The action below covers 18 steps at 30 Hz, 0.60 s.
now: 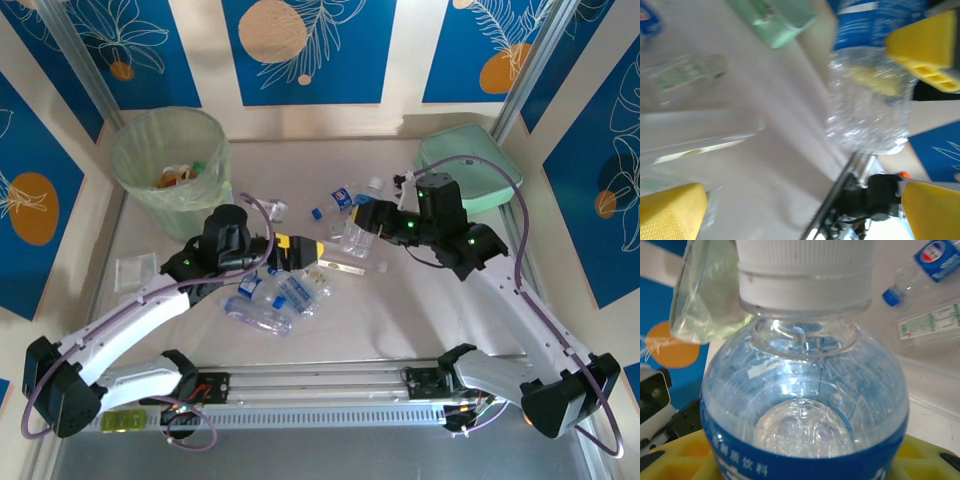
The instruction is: Put the plastic bottles in the bin
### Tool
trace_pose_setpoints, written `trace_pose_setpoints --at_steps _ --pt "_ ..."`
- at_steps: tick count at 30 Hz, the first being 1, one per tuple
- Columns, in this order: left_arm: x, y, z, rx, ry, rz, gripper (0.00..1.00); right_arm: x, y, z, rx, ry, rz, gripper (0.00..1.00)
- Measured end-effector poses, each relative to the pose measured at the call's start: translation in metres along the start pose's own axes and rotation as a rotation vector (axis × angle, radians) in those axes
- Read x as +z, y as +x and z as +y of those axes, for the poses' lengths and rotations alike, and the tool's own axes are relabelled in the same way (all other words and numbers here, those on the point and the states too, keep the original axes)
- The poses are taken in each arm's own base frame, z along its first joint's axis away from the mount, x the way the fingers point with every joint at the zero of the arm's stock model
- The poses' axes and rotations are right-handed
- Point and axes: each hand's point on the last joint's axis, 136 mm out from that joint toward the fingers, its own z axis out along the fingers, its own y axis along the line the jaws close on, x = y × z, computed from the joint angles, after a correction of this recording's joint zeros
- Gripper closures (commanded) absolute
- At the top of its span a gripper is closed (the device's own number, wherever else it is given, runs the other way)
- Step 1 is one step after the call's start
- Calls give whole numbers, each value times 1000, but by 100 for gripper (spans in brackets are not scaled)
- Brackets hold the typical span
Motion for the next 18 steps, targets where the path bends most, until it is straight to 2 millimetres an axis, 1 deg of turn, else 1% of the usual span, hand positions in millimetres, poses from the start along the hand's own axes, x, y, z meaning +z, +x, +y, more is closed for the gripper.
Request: trace_pose_setpoints --at_steps 3,6,8,13,18 --pt "9 3 -28 55 111 8 1 2 10 9 -43 -25 32 50" --pt "14 5 -43 83 167 7 1 4 16 18 -65 -55 50 50" --pt "17 4 -45 91 179 3 0 5 19 25 -79 -77 54 50" --pt "25 4 -42 93 184 0 0 7 27 42 -114 -127 68 50" --pt "27 6 -41 82 192 -4 9 8 33 52 -130 -158 80 50"
